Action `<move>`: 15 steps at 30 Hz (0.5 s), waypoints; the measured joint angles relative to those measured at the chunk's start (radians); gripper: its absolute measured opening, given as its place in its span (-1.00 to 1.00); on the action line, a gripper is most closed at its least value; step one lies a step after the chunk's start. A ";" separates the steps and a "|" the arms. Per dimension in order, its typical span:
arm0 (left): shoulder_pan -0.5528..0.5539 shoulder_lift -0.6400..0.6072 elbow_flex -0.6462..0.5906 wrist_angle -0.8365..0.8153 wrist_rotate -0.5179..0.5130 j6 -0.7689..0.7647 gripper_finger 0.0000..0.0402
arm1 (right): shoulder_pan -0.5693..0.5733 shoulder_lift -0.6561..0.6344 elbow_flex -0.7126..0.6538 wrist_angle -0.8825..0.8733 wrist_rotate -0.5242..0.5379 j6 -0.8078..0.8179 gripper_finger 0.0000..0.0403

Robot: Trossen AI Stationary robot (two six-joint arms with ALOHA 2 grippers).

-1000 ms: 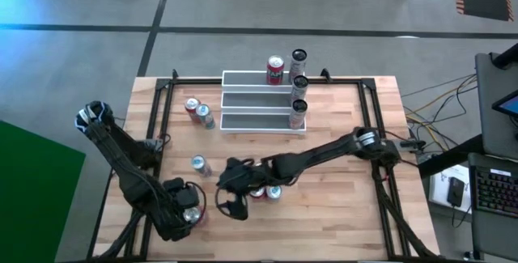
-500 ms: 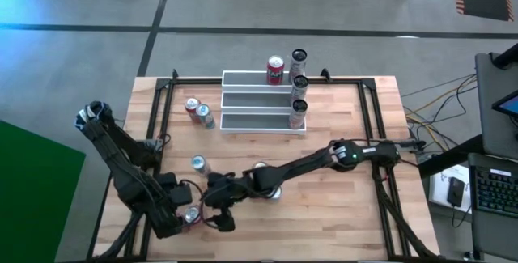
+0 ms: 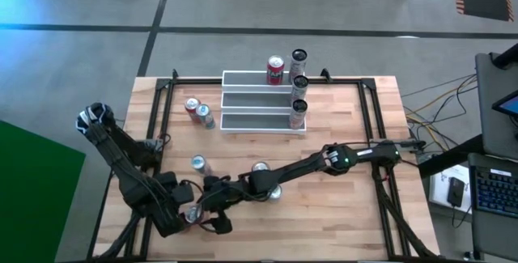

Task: Place canned beverage on shelf
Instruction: Put the bottom orange soda can on the middle tier of the shelf aligned with the other orange soda can

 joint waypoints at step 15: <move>0.038 0.030 0.000 0.041 -0.073 0.004 0.52 | -0.003 0.018 0.003 -0.016 0.004 0.021 0.63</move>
